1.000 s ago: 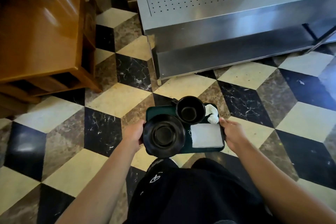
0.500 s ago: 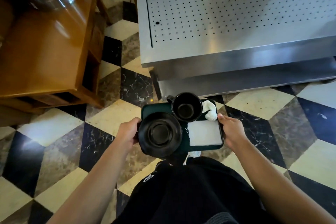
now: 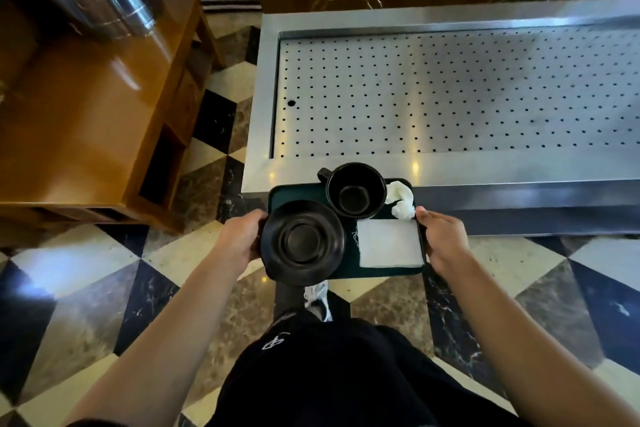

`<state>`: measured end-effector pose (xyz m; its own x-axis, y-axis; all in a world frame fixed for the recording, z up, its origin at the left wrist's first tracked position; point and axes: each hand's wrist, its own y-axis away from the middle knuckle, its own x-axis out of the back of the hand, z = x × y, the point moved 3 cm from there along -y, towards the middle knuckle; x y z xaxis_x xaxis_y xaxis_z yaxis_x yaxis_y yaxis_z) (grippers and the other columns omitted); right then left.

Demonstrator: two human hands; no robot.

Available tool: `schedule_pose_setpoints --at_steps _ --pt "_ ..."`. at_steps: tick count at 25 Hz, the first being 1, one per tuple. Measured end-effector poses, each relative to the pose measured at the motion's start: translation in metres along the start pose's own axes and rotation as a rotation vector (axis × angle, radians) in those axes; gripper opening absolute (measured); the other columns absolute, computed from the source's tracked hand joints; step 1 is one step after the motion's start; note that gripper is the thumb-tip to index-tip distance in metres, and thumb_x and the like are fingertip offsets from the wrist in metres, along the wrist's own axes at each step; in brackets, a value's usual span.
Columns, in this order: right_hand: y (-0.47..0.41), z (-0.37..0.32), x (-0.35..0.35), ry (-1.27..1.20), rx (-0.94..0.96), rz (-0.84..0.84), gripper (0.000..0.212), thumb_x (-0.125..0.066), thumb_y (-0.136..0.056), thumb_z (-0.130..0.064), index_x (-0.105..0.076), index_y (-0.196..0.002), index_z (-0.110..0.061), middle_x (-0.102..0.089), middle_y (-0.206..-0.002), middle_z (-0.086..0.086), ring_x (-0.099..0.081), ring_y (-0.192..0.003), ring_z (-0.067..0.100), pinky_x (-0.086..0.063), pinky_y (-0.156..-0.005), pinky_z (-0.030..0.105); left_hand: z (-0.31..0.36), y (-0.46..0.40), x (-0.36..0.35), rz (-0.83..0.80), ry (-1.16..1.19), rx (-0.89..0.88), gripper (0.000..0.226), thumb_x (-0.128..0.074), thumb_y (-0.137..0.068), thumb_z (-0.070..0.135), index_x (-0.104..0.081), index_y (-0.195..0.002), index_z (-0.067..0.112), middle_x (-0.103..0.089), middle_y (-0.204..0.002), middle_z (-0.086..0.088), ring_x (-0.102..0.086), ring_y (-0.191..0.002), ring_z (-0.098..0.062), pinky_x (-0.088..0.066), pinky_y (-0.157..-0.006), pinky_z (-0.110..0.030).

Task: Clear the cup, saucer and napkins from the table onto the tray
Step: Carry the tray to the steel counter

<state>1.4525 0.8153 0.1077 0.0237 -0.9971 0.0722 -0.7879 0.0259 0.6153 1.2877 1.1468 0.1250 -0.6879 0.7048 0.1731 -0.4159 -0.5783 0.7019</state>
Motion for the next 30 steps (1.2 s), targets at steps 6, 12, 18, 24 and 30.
schedule_pose_setpoints --at_steps 6,12,18,24,30 --pt "-0.073 -0.052 -0.031 -0.030 -0.009 0.035 0.030 -0.073 -0.097 -0.022 -0.080 -0.069 -0.014 -0.079 -0.090 0.007 -0.074 -0.077 0.023 -0.061 -0.061 0.033 0.063 -0.072 -0.042 -0.038 -0.068 -0.013 0.028 -0.057 -0.099 0.032 -0.077 -0.092 0.013 -0.073 -0.080 -0.009 -0.071 -0.083 -0.030 -0.058 -0.073 -0.044" --pt "-0.134 -0.094 -0.069 0.001 -0.035 0.089 0.023 -0.074 -0.096 -0.022 -0.079 -0.074 -0.018 -0.080 -0.090 0.006 -0.075 -0.092 0.028 -0.062 -0.080 0.041 0.126 -0.137 -0.071 -0.043 -0.064 0.060 0.026 -0.057 -0.100 0.031 -0.074 -0.104 0.011 -0.075 -0.090 -0.010 -0.073 -0.093 -0.030 -0.061 -0.076 -0.041" --pt "-0.183 -0.122 -0.101 0.002 -0.090 0.079 0.018 -0.069 -0.100 -0.021 -0.078 -0.085 -0.015 -0.079 -0.101 0.011 -0.074 -0.105 0.033 -0.058 -0.098 0.051 0.164 -0.188 -0.095 -0.034 -0.035 0.126 0.023 -0.058 -0.096 0.028 -0.073 -0.096 0.011 -0.072 -0.079 -0.008 -0.071 -0.084 -0.026 -0.056 -0.062 -0.033" --pt "-0.225 -0.145 -0.108 0.039 -0.134 0.068 0.015 -0.067 -0.101 -0.020 -0.077 -0.092 -0.013 -0.078 -0.107 0.015 -0.073 -0.107 0.034 -0.058 -0.098 0.051 0.176 -0.218 -0.126 0.018 0.001 0.170 0.017 -0.059 -0.090 0.022 -0.070 -0.091 0.009 -0.067 -0.075 -0.009 -0.068 -0.077 -0.029 -0.056 -0.068 -0.038" --pt "-0.259 -0.146 -0.099 0.076 -0.207 0.038 0.018 -0.065 -0.102 -0.020 -0.077 -0.091 -0.013 -0.078 -0.109 0.016 -0.074 -0.102 0.030 -0.060 -0.094 0.043 0.176 -0.233 -0.155 0.072 0.002 0.220 0.017 -0.061 -0.087 0.021 -0.070 -0.092 0.009 -0.069 -0.065 -0.005 -0.070 -0.073 -0.030 -0.059 -0.066 -0.038"
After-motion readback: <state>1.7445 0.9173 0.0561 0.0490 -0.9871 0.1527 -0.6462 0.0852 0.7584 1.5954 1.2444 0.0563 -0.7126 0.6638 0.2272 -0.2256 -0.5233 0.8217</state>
